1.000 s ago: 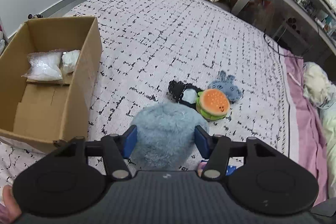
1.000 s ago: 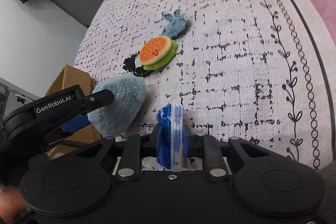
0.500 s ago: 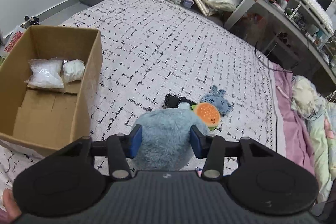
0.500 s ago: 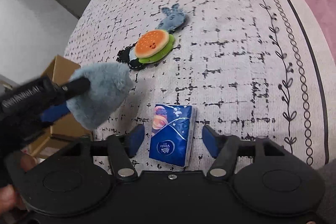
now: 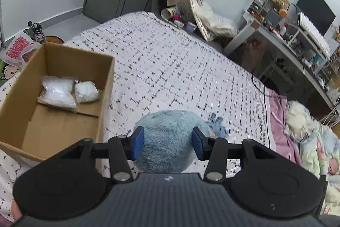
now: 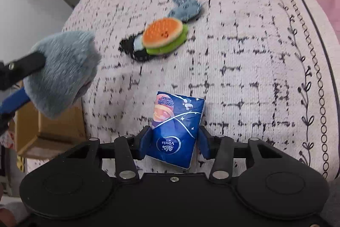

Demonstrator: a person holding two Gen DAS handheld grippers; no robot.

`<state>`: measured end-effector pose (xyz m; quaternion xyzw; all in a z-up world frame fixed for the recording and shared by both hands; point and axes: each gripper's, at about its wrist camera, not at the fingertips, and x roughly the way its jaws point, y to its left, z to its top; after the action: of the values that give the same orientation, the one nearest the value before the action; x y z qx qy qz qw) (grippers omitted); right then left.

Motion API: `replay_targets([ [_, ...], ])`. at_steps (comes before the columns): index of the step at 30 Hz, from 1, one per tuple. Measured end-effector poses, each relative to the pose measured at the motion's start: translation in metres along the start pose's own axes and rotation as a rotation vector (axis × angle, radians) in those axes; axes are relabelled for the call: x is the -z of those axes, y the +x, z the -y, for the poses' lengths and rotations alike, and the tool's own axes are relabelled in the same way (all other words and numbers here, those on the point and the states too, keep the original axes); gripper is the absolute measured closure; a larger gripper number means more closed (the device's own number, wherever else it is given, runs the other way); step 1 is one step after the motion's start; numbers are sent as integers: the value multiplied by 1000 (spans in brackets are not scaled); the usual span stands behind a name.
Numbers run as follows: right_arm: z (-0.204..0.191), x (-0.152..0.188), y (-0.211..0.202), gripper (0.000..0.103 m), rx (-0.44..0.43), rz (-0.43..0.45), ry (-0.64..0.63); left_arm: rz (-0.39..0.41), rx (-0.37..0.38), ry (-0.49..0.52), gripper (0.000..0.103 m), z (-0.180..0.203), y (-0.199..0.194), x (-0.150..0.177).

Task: Organize soft objects
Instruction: 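Carry the grey ball and tissue pack to the box and release both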

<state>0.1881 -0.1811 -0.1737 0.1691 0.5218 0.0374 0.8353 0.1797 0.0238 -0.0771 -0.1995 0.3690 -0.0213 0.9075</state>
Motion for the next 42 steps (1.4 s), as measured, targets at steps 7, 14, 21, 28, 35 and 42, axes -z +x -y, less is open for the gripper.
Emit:
replay_targets([
  [7,-6,-16,-21,57,-18,61,14,54,10,-36,56,-11,-15,-8],
  [14,-32,-26,-44,57,-56,131,-31,148,-22,-36,56,-18,-35,-15],
  [21,-60,-34,-59,57,-118,155,-75,184,-56,-74,56,-33,-45,-24],
  [28,-90,-33,-64,57,-161,169,-130,203,-118,-147,56,-61,-51,-32],
  [35,-115,-31,-66,57,-199,182,-172,215,-173,-215,56,-91,-55,-40],
  [42,-137,-32,-57,57,-231,178,-195,194,-212,-285,56,-117,-53,-42],
])
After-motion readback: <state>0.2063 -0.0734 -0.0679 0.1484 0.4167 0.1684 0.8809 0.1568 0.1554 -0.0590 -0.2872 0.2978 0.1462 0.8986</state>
